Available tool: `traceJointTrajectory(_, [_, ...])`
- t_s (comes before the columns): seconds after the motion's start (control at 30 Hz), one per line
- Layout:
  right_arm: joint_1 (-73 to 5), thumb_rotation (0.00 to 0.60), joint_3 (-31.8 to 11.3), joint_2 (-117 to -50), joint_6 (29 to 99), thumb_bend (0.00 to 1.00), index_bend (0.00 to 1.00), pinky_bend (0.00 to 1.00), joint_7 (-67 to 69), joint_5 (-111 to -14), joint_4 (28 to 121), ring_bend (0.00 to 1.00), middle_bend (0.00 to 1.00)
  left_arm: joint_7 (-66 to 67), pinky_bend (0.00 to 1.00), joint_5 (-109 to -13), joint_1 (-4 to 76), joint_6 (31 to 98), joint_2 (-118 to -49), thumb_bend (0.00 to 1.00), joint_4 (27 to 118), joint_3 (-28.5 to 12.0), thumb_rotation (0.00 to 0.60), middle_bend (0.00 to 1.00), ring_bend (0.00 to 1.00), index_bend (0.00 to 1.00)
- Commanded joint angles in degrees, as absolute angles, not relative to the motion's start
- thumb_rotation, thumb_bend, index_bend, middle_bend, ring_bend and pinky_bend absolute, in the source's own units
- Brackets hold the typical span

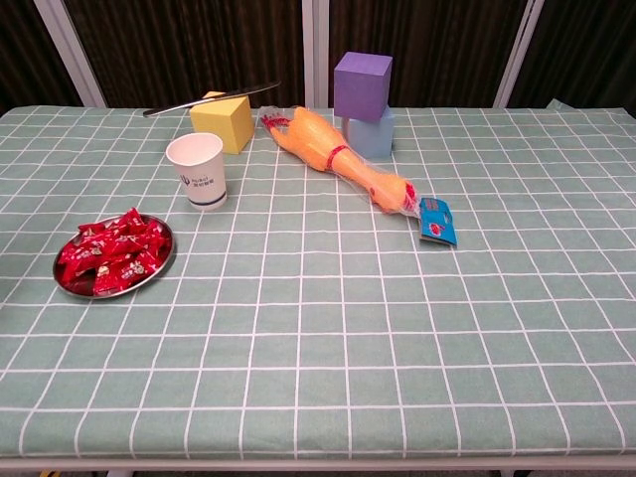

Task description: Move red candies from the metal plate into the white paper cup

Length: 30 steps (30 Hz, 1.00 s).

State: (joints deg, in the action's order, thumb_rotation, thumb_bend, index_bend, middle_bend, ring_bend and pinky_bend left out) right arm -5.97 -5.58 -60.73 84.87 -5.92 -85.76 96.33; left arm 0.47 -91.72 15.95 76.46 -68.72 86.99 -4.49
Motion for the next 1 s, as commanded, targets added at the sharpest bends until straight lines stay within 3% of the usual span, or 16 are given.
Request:
traceJointTrajectory(0.03, [-5.97, 0.6, -5.57, -60.56, 84.89, 0.1, 0.26, 0.34, -6.33, -85.71, 96.72, 0.2, 0.26, -0.53, 0.95, -94.35, 21.38, 70.5, -69.76, 0.17, 84.82, -4.72, 0.6, 0.43, 0.76, 0.38])
traceJointTrajectory(0.4, [-6.29, 0.6, -5.61, -60.43, 84.37, 0.1, 0.26, 0.34, -7.47, -85.21, 97.78, 0.2, 0.25, 12.11, 1.0, -88.42, 29.05, 56.66, -75.07, 0.18, 85.28, -4.55, 0.6, 0.43, 0.79, 0.36])
traceJointTrajectory(1.0, [-6.37, 0.6, -5.5, -60.68, 83.63, 0.1, 0.26, 0.34, -6.51, -84.08, 96.98, 0.2, 0.25, 25.92, 1.0, -75.64, 32.68, 51.4, -82.88, 0.24, 83.76, -4.57, 0.6, 0.47, 0.84, 0.38])
